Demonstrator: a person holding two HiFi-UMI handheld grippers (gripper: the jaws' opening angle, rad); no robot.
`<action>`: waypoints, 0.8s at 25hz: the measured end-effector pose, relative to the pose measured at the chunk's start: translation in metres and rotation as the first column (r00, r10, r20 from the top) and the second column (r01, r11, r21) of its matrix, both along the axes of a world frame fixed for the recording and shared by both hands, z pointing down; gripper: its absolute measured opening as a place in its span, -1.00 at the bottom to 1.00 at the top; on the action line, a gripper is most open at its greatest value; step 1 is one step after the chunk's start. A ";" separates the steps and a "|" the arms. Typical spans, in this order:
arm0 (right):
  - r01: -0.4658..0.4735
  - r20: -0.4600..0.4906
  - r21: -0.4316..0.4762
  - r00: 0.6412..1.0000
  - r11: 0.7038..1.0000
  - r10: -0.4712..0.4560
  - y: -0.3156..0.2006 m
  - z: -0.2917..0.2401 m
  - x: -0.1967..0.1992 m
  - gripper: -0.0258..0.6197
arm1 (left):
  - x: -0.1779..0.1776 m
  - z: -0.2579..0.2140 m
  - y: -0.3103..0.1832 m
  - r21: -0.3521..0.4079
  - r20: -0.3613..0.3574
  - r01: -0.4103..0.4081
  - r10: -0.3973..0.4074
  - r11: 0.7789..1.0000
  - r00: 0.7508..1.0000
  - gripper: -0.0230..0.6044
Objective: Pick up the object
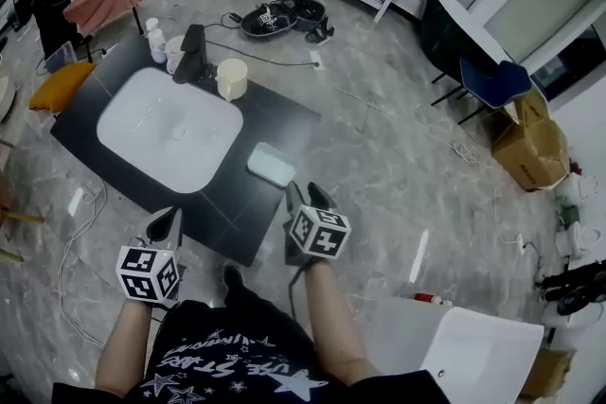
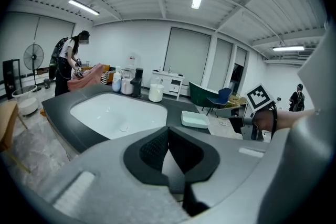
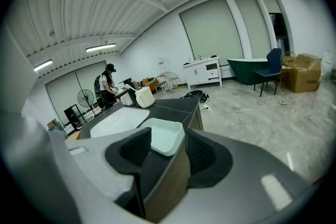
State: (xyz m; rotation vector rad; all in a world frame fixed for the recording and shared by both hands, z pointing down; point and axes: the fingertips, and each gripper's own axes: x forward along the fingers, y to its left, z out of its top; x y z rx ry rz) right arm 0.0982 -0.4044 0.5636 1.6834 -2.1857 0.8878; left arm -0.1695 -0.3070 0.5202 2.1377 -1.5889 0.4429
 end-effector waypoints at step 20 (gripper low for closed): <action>-0.198 -0.123 -0.148 0.976 0.969 0.181 -0.037 0.057 0.001 -0.52 | -0.003 0.045 -0.107 -0.106 -0.037 -0.262 0.260 0.959 0.965 -0.90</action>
